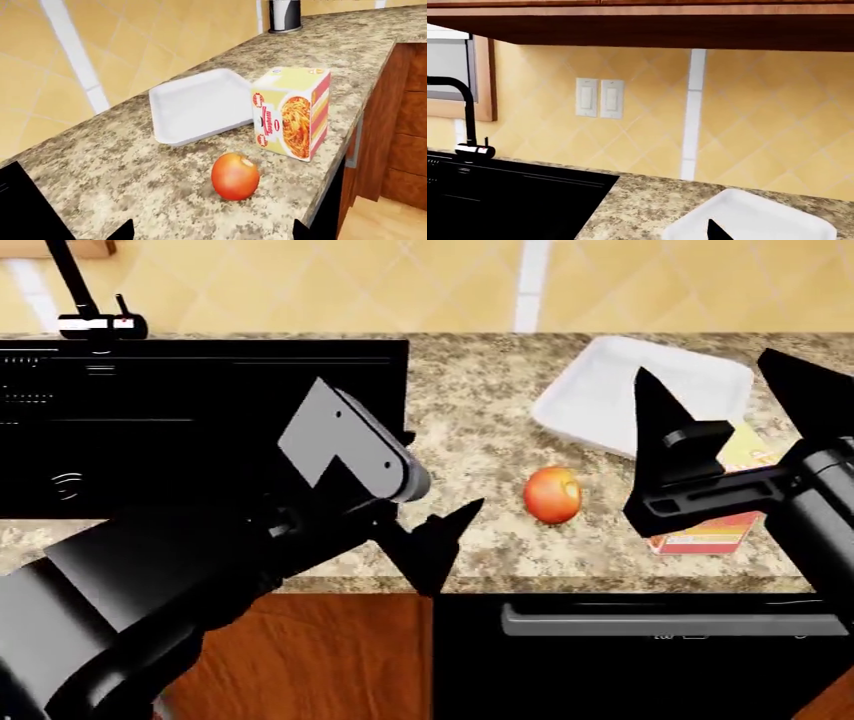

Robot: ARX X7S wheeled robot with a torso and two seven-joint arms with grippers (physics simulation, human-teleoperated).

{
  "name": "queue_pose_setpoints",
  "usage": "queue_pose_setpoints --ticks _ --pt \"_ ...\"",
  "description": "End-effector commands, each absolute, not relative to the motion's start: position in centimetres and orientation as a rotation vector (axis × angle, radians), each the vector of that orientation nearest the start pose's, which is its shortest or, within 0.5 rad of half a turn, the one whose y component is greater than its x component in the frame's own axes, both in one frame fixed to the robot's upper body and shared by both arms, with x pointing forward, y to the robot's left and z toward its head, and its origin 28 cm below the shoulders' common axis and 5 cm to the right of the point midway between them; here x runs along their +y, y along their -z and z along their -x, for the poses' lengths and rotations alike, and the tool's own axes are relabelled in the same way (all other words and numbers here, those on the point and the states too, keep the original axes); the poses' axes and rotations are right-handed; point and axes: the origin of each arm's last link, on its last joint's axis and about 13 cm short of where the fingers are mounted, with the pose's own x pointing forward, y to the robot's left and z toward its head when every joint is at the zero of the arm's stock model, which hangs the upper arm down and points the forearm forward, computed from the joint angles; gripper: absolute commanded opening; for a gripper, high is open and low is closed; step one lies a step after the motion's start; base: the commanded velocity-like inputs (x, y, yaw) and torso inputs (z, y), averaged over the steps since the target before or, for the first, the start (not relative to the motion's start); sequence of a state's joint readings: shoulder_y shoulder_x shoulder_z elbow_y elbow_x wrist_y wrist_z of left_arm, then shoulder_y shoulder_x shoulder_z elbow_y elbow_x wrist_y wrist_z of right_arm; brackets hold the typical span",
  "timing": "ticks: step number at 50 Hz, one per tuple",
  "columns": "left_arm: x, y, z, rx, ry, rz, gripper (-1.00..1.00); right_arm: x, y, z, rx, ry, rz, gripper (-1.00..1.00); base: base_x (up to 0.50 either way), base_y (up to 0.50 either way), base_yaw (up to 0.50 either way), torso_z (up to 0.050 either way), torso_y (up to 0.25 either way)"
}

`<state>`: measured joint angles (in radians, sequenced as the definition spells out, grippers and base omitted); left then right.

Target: Pick up the fruits and vegetables and place them in the sink. Turn on the sink faucet to wash them. Then turn the sink off and put them in the tray.

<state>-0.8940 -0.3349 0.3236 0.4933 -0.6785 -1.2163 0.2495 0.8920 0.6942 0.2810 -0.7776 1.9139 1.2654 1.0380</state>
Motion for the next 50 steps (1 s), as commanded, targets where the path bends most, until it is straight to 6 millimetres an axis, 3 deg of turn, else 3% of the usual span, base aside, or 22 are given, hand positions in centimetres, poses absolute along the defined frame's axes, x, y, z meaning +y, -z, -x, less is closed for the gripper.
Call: queue_pose_setpoints --ticks 1,6,12,21,31,50 --pt "17.2 -25.8 -31.7 0.130 1.107 -0.340 1.00 -15.3 -30.4 -17.1 -0.241 -0.179 0.046 1.00 0.00 -0.50 0.00 0.000 0.000" --pt "16.7 -25.6 -33.8 0.175 1.162 -0.339 1.00 -16.1 -30.8 -16.9 -0.265 -0.142 0.040 1.00 0.00 -0.50 0.00 0.000 0.000" --pt "17.0 -26.0 -34.9 0.159 1.115 -0.344 1.00 -16.5 -30.7 -16.4 -0.271 -0.126 0.022 1.00 0.23 -0.39 0.00 0.000 0.000" --pt "17.8 -25.5 -34.4 0.158 1.071 -0.348 1.00 -16.2 -29.9 -16.7 -0.254 -0.184 0.044 1.00 0.50 -0.04 0.00 0.000 0.000" --pt "17.1 -23.8 -32.7 0.262 1.159 -0.382 1.00 -16.1 -29.4 -17.0 -0.205 -0.187 0.017 1.00 0.00 0.00 0.00 0.000 0.002" --pt "16.6 -22.0 -34.4 0.293 1.137 -0.380 1.00 -16.1 -28.2 -17.2 -0.174 -0.172 -0.005 1.00 0.00 0.00 0.00 0.000 0.000"
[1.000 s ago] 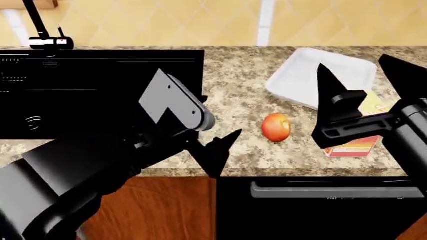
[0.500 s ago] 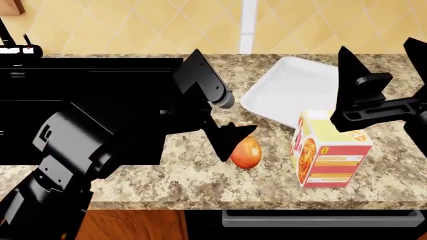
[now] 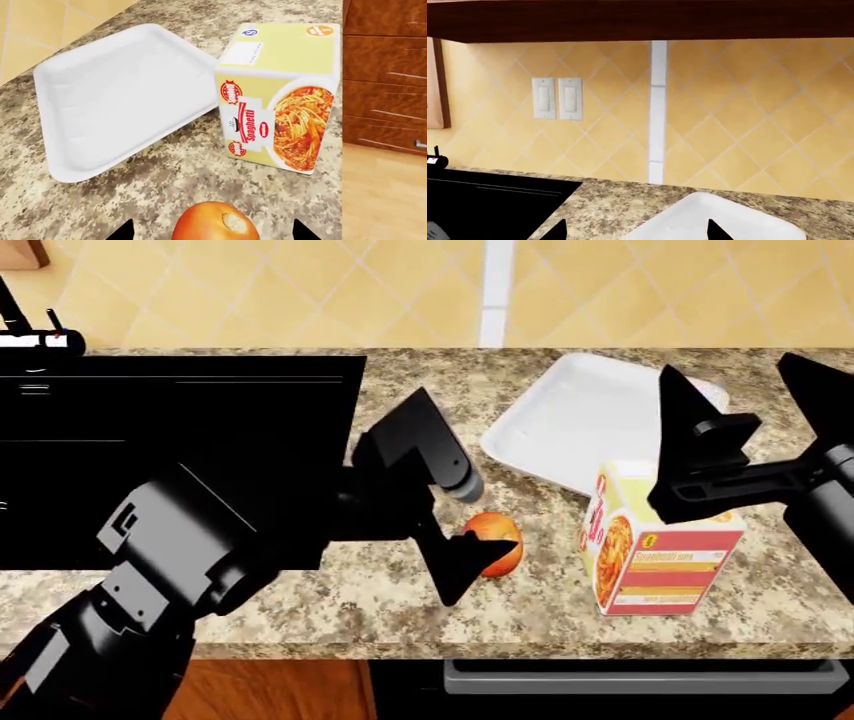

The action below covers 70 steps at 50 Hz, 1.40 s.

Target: Pick up the fruits and vegetables and place them in the sink. Turn on the sink faucet to wash them. Then turn the sink off and put them in the tray.

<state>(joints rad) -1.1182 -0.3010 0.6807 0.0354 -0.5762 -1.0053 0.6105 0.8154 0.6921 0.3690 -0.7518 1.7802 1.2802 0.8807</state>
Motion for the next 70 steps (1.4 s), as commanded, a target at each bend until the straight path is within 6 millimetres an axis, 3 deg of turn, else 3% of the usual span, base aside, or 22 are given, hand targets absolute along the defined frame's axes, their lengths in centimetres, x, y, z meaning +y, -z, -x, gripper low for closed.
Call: queue_pose_setpoints --ticks 1,13,26,31,32,38,41,45,50,54,59,65,70 --pt "16.5 -21.8 -34.5 0.297 1.134 -0.381 1.00 -16.1 -28.2 -17.2 -0.177 -0.169 -0.006 1.00 0.00 0.00 0.00 0.000 0.000" --pt "14.8 -19.3 -34.4 0.333 1.191 -0.377 1.00 -16.4 -27.4 -17.4 -0.172 -0.150 -0.026 1.00 0.00 0.00 0.00 0.000 0.000" --pt "13.9 -16.5 -37.0 0.396 1.093 -0.351 1.00 -16.5 -26.5 -17.2 -0.147 -0.137 -0.044 1.00 0.00 0.00 0.00 0.000 0.000" --pt "13.8 -15.3 -36.6 0.412 1.118 -0.356 1.00 -16.4 -26.2 -17.2 -0.142 -0.134 -0.049 1.00 0.00 0.00 0.00 0.000 0.000" --pt "13.7 -15.2 -36.5 0.412 1.118 -0.357 -1.00 -16.4 -26.1 -17.3 -0.141 -0.134 -0.051 1.00 0.00 0.00 0.00 0.000 0.000" --pt "13.8 -14.9 -35.5 0.431 1.138 -0.356 -1.00 -16.4 -25.7 -17.4 -0.138 -0.136 -0.063 1.00 0.00 0.00 0.00 0.000 0.000" --pt "13.7 -15.9 -35.5 0.354 1.084 -0.297 -1.00 -16.4 -25.6 -17.3 -0.136 -0.138 -0.066 1.00 0.00 0.00 0.00 0.000 0.000" --pt "14.7 -19.4 -34.6 0.188 0.904 -0.205 -1.00 -16.2 -25.3 -17.3 -0.125 -0.152 -0.051 1.00 0.00 0.00 0.00 0.000 0.000" --pt "17.8 -25.0 -31.5 -0.047 0.644 -0.144 -1.00 -15.9 -24.9 -17.7 -0.102 -0.156 0.002 1.00 -0.26 0.22 0.00 0.000 0.000" --pt "20.3 -27.2 -29.8 -0.121 0.473 -0.129 -1.00 -15.5 -25.7 -18.3 -0.114 -0.113 0.044 1.00 -0.46 0.35 0.00 0.000 0.000" --pt "22.4 -26.5 -28.4 -0.146 0.345 -0.118 -1.00 -15.2 -26.3 -18.0 -0.171 -0.105 0.104 1.00 -0.43 0.44 0.00 0.000 0.000" --pt "25.4 -23.9 -26.0 -0.142 0.113 -0.062 -1.00 -15.1 -22.9 -19.4 -0.147 -0.130 0.045 1.00 -0.29 0.50 0.00 0.000 0.000" --pt "26.7 -22.9 -25.0 -0.163 -0.028 -0.060 -1.00 -14.4 -21.8 -21.5 -0.146 -0.179 -0.001 1.00 -0.21 0.50 0.00 0.000 0.000"
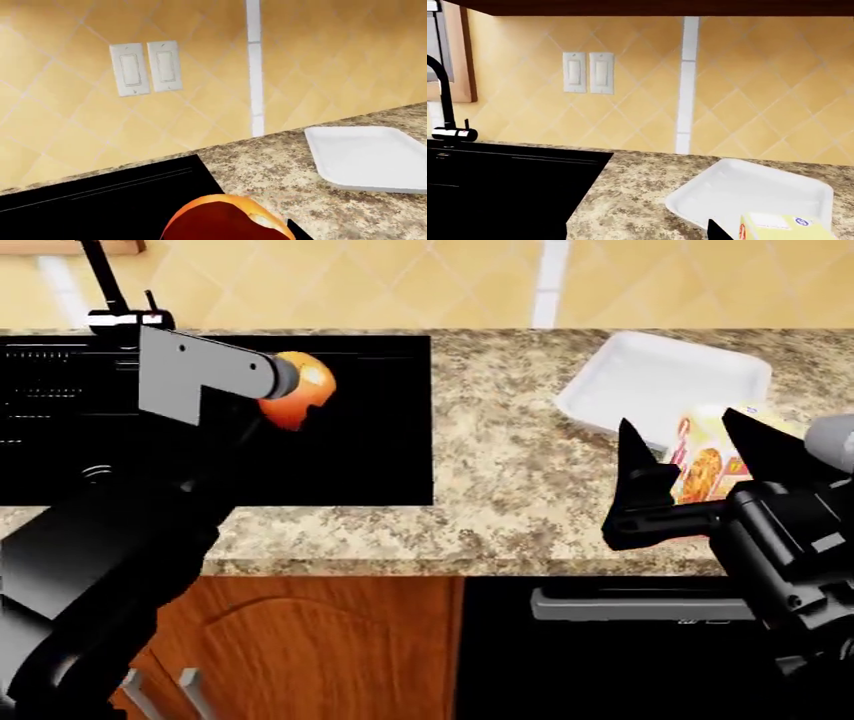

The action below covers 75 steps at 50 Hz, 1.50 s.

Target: Pick up the fruits and vegetables and place them in the sink. Turn on the sink faucet to wash them. Then turn the sink off and put them in the tray.

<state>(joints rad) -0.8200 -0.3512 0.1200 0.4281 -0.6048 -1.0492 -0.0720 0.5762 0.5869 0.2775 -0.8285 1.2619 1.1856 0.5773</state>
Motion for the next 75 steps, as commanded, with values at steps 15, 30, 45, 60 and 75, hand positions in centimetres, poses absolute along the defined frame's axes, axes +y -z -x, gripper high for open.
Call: queue_pose_setpoints --ticks 15,30,45,60,75 --pt "25.5 -22.4 -27.1 -0.117 0.033 -0.165 -1.00 -14.1 -22.4 -21.5 -0.152 -0.174 0.083 1.00 -0.08 0.50 0.00 0.000 0.000" --pt "26.0 -21.3 -26.8 -0.115 -0.015 -0.207 -1.00 -13.1 -21.4 -23.7 -0.145 -0.247 0.166 1.00 0.00 0.50 0.00 0.000 0.000" --pt "27.4 -21.7 -24.6 -0.152 -0.080 -0.184 -1.00 -12.8 -20.7 -24.1 -0.142 -0.257 0.159 1.00 0.00 0.50 0.00 0.000 0.000" --pt "28.7 -19.6 -21.4 -0.146 -0.245 -0.146 -1.00 -12.8 -19.3 -24.4 -0.136 -0.256 0.118 1.00 0.00 0.50 0.00 0.000 0.000" --pt "29.1 -18.8 -21.4 -0.131 -0.275 -0.144 -1.00 -12.6 -19.1 -24.4 -0.131 -0.260 0.115 1.00 0.01 0.50 0.00 0.000 0.000"
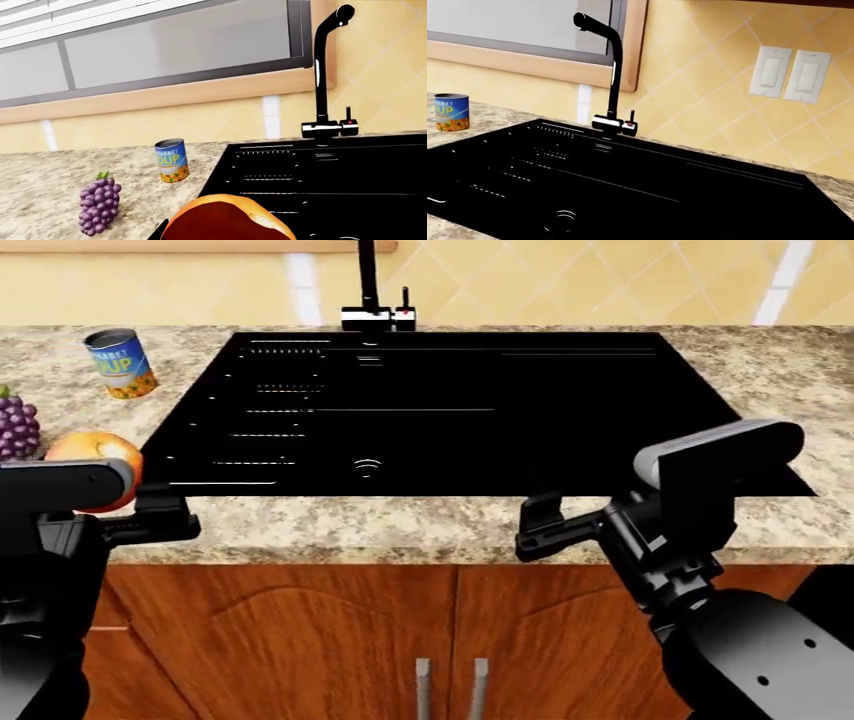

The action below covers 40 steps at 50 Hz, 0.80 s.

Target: Pick up the fruits and vegetables and place them in the sink. Turn on the sink faucet to wash them. Then turn the sink off and put them in the tray.

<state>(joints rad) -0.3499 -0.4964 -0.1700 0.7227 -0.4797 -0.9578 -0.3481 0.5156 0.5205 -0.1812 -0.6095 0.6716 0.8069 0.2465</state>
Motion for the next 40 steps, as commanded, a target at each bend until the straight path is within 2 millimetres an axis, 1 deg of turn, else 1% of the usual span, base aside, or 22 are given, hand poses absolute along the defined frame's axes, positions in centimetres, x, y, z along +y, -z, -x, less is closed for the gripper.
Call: queue_pose_setpoints --ticks 1,18,25,30,40 --pt "29.1 -18.8 -21.4 -0.130 -0.273 -0.145 -1.00 -12.5 -19.1 -24.4 -0.131 -0.260 0.114 1.00 0.05 0.50 0.00 0.000 0.000" --pt "29.1 -18.2 -21.3 -0.111 -0.257 -0.144 -1.00 -11.2 -18.6 -25.7 -0.118 -0.311 0.102 1.00 0.06 0.50 0.00 0.000 0.000" --pt "28.9 -17.8 -21.4 -0.068 -0.259 -0.123 -1.00 -10.7 -17.8 -25.8 -0.103 -0.327 0.085 1.00 0.07 0.50 0.00 0.000 0.000" --pt "28.8 -17.6 -21.4 -0.064 -0.249 -0.125 -1.00 -10.6 -17.9 -25.9 -0.106 -0.332 0.081 1.00 0.07 0.50 0.00 0.000 0.000" --pt "28.8 -17.6 -21.3 -0.063 -0.242 -0.137 -1.00 -10.2 -17.5 -26.1 -0.098 -0.350 0.082 1.00 0.07 0.50 0.00 0.000 0.000"
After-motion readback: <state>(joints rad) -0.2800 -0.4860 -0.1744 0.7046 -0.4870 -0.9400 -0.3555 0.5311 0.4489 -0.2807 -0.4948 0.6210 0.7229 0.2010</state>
